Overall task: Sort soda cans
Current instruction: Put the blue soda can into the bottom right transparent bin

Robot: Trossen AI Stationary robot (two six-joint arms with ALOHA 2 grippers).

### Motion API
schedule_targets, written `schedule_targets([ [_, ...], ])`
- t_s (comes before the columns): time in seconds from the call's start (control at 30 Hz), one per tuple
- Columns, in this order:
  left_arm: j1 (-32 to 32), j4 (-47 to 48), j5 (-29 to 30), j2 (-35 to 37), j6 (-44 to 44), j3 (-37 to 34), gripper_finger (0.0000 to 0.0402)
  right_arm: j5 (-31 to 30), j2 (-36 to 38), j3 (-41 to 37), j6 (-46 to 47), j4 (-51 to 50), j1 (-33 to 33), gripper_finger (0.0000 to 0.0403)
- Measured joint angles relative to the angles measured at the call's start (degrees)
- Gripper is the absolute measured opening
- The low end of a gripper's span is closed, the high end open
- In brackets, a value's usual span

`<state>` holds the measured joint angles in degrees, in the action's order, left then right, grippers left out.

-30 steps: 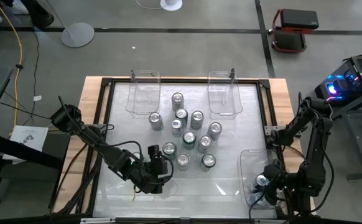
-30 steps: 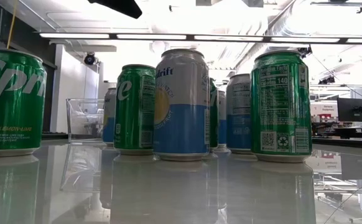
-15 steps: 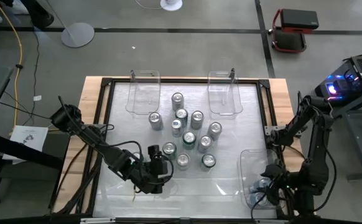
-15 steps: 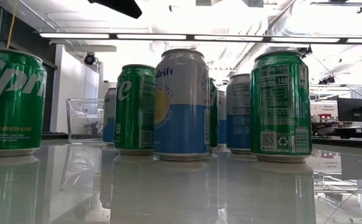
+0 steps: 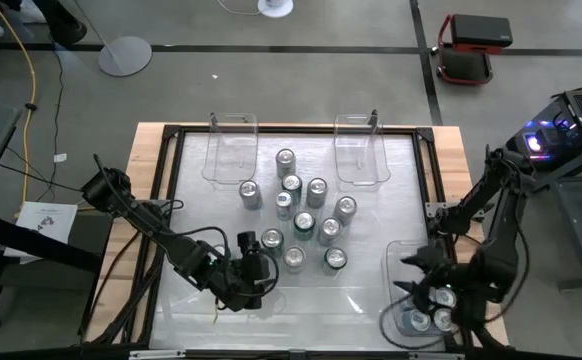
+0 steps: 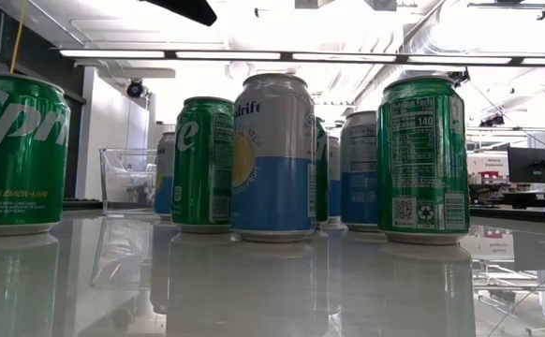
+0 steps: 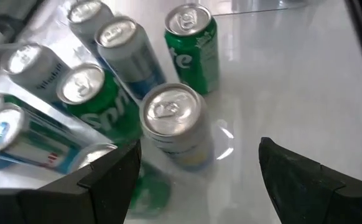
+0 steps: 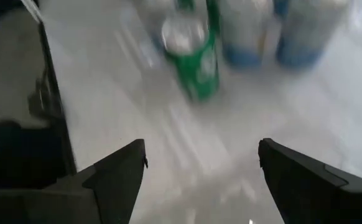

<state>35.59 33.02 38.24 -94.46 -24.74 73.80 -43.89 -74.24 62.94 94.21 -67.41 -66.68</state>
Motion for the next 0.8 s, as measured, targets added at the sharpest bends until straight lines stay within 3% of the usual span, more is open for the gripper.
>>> schedule_targets([
  [0.17, -0.8, 4.4, 1.2, 0.0, 4.4, 0.0, 0.0303, -4.6, 0.0, 0.0, -24.6, 14.9, 9.8, 0.0303],
  [0.4, -2.2, 14.1, 2.3, 0.0, 3.3, 0.0, 0.0303, 3.7, -4.3, 0.0, -64.0, 42.9, 25.2, 0.0303],
  [0.67, -3.0, 17.5, 4.6, 0.2, 2.7, -0.6, 0.0303, 11.4, -9.7, 0.0, -79.9, 53.4, 41.6, 0.0303],
  [0.8, -3.8, 13.1, 4.5, 4.6, 1.4, -8.1, 0.0303, 21.0, -11.8, 0.0, -85.3, 59.9, 49.1, 0.0303],
])
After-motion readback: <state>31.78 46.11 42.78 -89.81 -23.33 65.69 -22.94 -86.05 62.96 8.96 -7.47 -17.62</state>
